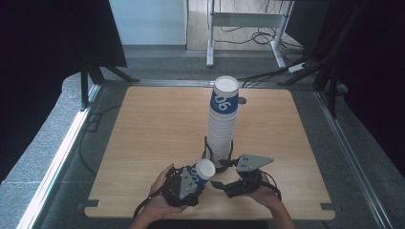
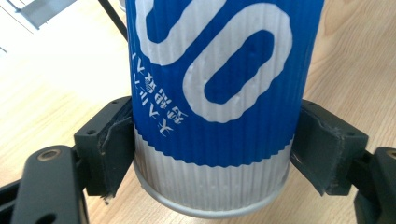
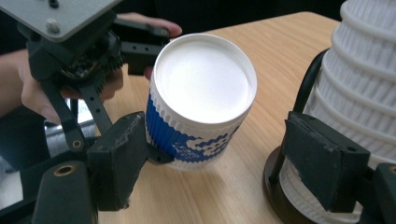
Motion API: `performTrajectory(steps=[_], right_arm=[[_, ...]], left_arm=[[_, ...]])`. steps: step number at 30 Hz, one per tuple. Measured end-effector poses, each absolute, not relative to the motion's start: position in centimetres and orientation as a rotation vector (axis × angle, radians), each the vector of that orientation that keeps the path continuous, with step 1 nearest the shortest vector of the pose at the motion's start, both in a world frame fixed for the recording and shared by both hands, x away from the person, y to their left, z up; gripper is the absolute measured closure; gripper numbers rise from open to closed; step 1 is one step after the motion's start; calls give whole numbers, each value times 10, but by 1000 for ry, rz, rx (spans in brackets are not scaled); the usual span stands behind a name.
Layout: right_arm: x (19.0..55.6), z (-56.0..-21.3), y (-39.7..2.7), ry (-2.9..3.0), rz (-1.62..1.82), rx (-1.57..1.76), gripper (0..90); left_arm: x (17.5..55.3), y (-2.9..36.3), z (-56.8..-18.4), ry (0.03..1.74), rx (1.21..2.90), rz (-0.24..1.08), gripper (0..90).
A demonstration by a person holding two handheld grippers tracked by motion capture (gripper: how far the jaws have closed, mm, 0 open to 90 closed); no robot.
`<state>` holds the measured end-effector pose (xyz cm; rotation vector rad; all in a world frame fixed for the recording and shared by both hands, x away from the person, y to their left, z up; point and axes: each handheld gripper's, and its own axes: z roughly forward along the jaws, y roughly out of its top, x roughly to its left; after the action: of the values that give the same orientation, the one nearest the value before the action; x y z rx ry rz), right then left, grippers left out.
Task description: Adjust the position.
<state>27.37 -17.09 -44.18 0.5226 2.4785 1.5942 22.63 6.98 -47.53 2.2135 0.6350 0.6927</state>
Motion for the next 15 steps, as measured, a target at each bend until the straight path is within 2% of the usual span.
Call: performTrajectory(steps=[11,15], right_arm=[[270,-448,-174,2584,1479,481,212],[271,-452,-171,2618,1472,473,199]], left_arm=[[221,60,-480,542,2300,736,199],[217,54,-483,501,2344,799,199]])
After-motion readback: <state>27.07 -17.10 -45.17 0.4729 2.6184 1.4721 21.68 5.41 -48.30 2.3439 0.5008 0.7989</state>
